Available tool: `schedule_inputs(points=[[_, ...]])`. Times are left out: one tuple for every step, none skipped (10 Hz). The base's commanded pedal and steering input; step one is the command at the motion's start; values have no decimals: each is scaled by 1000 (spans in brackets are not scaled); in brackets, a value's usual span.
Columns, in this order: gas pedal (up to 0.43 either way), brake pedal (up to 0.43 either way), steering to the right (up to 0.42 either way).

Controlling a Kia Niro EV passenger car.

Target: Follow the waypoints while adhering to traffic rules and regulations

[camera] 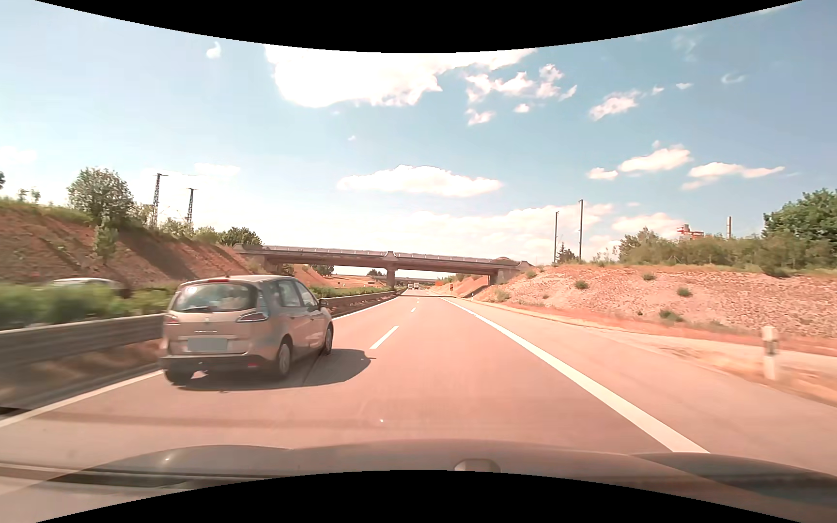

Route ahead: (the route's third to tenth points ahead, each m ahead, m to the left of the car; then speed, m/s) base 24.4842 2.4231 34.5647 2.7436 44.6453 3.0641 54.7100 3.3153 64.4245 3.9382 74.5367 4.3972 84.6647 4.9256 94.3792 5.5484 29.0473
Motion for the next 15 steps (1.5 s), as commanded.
schedule_inputs(points=[[268, 0, -8], [268, 0, -8], [260, 0, -7], [248, 0, -6], [209, 0, -6], [197, 0, -6], [177, 0, -5], [177, 0, -6], [177, 0, -6], [177, 0, -6], [169, 0, -6], [169, 0, -6], [169, 0, -5], [169, 0, -5], [169, 0, -4]])
